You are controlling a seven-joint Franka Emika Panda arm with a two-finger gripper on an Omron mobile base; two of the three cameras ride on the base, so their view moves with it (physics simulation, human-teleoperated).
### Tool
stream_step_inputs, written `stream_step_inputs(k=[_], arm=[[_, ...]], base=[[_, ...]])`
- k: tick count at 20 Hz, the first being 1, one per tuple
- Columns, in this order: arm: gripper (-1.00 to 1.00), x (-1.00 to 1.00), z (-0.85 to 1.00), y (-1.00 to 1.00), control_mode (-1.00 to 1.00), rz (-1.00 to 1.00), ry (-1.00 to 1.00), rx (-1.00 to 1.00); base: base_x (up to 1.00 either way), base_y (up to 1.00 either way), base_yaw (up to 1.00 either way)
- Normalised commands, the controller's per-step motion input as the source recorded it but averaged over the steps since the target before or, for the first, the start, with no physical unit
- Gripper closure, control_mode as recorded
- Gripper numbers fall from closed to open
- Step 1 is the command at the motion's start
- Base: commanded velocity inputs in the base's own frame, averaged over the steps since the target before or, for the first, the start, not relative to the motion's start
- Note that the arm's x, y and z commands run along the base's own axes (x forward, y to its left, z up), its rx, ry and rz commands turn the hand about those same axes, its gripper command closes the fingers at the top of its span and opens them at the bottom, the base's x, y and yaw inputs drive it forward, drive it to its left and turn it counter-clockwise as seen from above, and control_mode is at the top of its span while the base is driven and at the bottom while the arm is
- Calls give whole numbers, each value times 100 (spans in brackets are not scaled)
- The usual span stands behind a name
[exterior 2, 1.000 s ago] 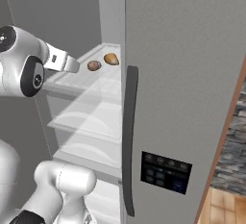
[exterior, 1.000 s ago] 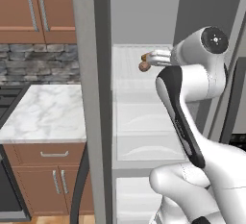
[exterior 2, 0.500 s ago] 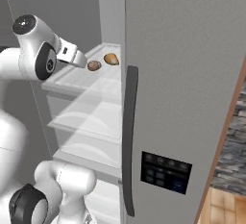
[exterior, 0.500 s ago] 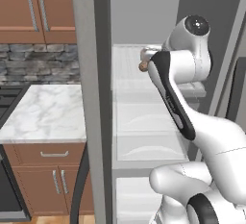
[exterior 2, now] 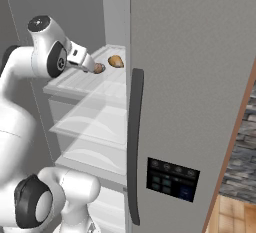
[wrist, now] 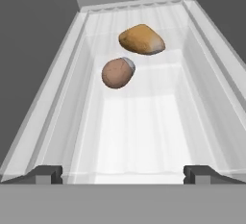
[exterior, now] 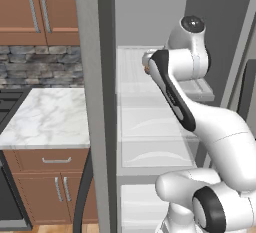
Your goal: Pick the egg and butter from the fridge and place them by the bowl for mixing.
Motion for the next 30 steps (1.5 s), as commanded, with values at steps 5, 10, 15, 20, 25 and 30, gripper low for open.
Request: stream_step_inputs(k=[5, 10, 15, 20, 25, 30], arm=[[-100, 34, -1, 0, -100, 0, 6, 0], [-100, 33, -15, 0, -100, 0, 3, 0], [-100, 32, -35, 0, -100, 0, 0, -1], [-100, 37, -36, 0, -100, 0, 0, -3], [-100, 31, -2, 0, -100, 0, 0, 0], [-100, 37, -4, 0, -100, 0, 1, 0]], base=[[0, 0, 0], [0, 0, 0], [0, 0, 0], [0, 0, 0], [0, 0, 0], [0, 0, 0]])
